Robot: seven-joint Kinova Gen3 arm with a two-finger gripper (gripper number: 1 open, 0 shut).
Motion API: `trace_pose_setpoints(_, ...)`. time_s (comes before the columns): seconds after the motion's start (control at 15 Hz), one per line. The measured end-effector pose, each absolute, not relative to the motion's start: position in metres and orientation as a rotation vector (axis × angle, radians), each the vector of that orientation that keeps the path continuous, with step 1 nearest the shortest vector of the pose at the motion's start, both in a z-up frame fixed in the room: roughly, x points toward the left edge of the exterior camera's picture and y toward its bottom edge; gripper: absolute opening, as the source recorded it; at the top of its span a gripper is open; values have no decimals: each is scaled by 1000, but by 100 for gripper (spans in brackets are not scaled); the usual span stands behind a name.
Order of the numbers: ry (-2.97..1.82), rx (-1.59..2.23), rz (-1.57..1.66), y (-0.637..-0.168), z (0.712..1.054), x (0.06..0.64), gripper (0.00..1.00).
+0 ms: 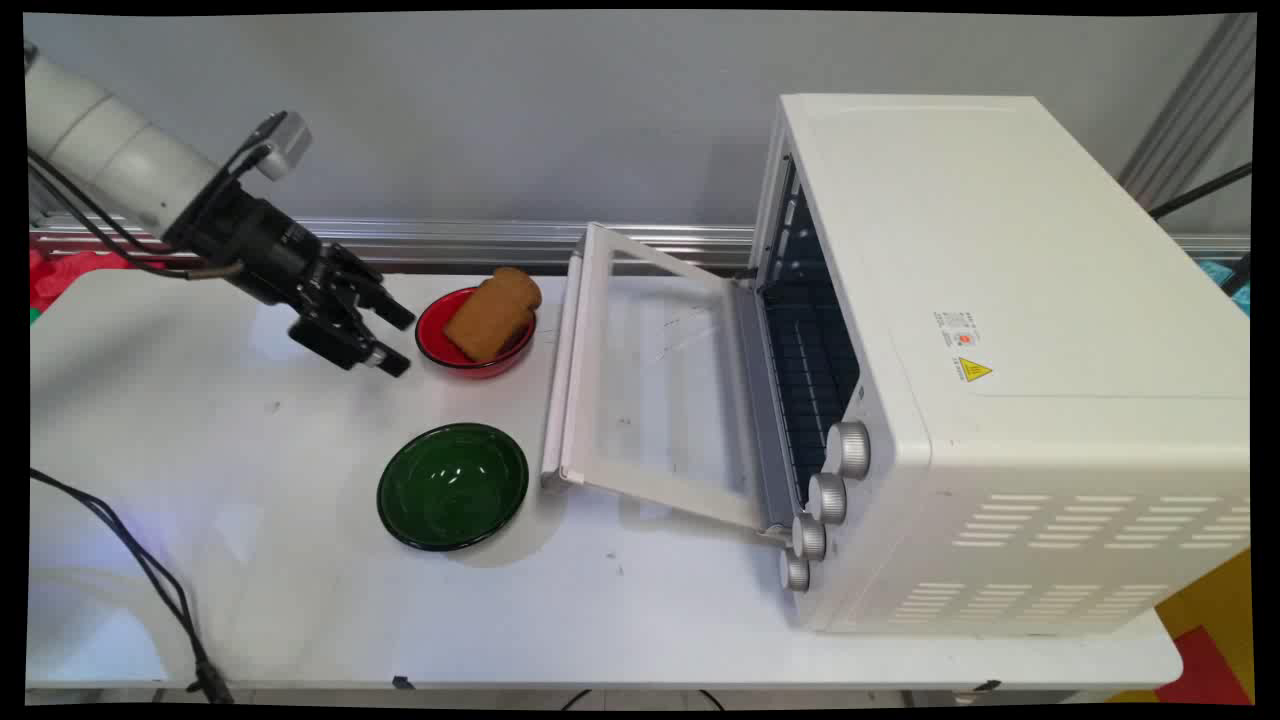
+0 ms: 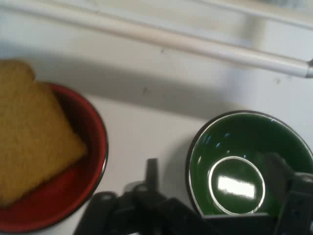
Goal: Close the oven
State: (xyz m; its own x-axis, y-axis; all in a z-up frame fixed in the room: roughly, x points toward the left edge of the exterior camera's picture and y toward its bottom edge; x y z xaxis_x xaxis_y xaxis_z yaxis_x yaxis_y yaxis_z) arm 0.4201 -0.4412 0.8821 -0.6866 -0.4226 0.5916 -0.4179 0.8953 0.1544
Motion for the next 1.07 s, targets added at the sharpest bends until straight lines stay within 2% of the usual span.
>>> trace_pose_setpoints(0.67, -2378, 364, 41, -455, 843, 389, 0)
trace_pose_setpoints(1.07, -2365, 256, 85, -478, 797, 354, 0)
